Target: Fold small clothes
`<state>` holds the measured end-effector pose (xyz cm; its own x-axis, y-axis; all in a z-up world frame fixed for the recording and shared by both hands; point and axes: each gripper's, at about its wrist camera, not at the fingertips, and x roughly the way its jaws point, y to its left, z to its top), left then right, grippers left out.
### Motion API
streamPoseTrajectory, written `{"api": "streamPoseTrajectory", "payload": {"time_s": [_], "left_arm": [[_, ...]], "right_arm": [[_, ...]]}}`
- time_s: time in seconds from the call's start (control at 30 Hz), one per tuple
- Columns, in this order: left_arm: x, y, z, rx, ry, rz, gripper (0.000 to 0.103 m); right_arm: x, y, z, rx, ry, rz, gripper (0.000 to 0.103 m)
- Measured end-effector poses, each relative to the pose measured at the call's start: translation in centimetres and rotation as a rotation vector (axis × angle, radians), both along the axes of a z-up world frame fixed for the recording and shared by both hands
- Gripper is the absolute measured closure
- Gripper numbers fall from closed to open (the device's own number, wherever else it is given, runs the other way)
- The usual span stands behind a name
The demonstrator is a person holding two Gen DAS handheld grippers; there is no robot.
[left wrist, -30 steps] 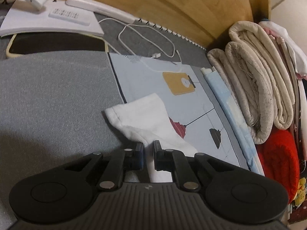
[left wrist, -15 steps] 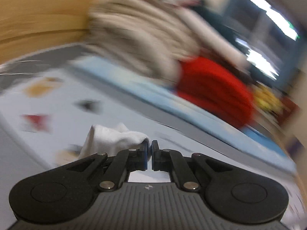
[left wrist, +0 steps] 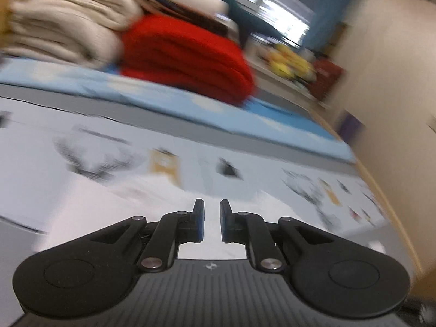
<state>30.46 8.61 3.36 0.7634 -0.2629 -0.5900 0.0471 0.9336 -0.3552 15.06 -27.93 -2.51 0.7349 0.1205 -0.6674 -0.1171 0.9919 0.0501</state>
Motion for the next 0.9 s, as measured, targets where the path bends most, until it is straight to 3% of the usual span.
{"api": "streamPoseTrajectory", "payload": {"time_s": [0.13, 0.2, 0.27, 0.33, 0.4, 0.5, 0.57, 0.7, 0.9], "left_arm": [[-0.4, 2.5, 1.9, 0.105, 0.063, 0.243, 0.091], [-0.9, 3.8, 2.0, 0.089, 0.088, 0.309, 0.090], [-1.4, 4.4, 1.5, 0.073, 0.079, 0.324, 0.087], [-1.4, 4.5, 0.2, 0.111, 0.089, 0.329, 0.080], [-0.5, 5.0, -1.5, 0.143, 0.167, 0.332, 0.080], [0.1, 6.6, -2.5, 0.094, 0.213, 0.346, 0.080], [0.4, 7.9, -2.7, 0.097, 0.197, 0.359, 0.080], [1.6, 9.9, -3.2, 0.110, 0.218, 0.398, 0.080], [3.7, 10.9, -4.6, 0.123, 0.259, 0.410, 0.079]], "right_arm": [[-0.9, 0.0, 0.0, 0.052, 0.009, -0.012, 0.098], [-1.1, 0.7, 0.2, 0.057, -0.007, 0.006, 0.098], [-1.0, 1.8, 0.7, 0.036, -0.031, 0.034, 0.098], [-0.3, 3.0, 1.5, 0.034, -0.051, 0.077, 0.098], [1.1, 4.6, 2.1, 0.045, -0.037, 0.152, 0.097], [4.4, 8.3, 1.9, 0.003, 0.006, 0.297, 0.097], [6.9, 10.7, 0.5, -0.025, 0.023, 0.329, 0.095], [10.9, 13.1, -3.3, 0.034, 0.061, 0.306, 0.083], [13.8, 16.2, -7.6, -0.054, 0.142, 0.397, 0.066]]}}
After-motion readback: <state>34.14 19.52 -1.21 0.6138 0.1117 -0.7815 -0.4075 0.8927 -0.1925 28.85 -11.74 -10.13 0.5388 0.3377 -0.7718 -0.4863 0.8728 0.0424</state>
